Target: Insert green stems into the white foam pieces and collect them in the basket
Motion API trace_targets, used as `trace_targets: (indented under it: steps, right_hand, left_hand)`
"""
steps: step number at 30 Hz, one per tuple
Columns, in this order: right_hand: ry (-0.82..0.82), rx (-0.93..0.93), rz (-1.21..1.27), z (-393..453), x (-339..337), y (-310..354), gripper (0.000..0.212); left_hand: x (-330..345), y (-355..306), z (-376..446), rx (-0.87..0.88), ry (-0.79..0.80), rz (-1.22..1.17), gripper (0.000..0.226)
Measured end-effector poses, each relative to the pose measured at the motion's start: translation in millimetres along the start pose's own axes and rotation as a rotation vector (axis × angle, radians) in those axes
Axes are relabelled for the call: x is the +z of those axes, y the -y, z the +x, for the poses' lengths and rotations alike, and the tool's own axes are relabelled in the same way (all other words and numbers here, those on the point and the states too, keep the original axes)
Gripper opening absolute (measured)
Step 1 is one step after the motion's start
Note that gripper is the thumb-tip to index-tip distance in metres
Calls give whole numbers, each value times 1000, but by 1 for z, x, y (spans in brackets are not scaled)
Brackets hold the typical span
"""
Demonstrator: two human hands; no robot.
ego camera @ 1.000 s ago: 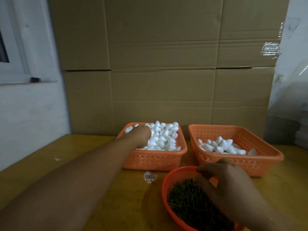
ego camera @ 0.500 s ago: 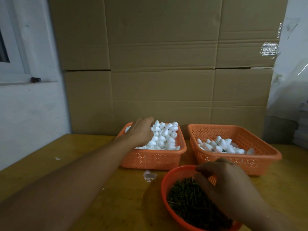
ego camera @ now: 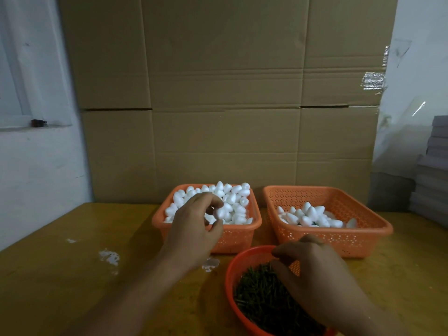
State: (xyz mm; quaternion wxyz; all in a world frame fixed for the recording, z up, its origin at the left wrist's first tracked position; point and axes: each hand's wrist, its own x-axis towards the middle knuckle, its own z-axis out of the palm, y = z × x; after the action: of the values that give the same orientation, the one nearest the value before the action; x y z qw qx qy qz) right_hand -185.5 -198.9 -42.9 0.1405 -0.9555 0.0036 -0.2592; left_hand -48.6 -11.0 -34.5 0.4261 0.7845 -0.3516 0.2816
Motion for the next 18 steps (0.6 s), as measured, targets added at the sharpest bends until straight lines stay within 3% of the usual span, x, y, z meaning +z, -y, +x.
trace_targets:
  steps: [7, 18]
  right_hand:
    - [38, 37, -5, 0, 5, -1, 28]
    - [133, 19, 0, -2, 5, 4, 22]
  left_hand:
    - [1, -19, -45, 2, 32, -164, 38]
    - [-7, -26, -63, -114, 145, -409, 28]
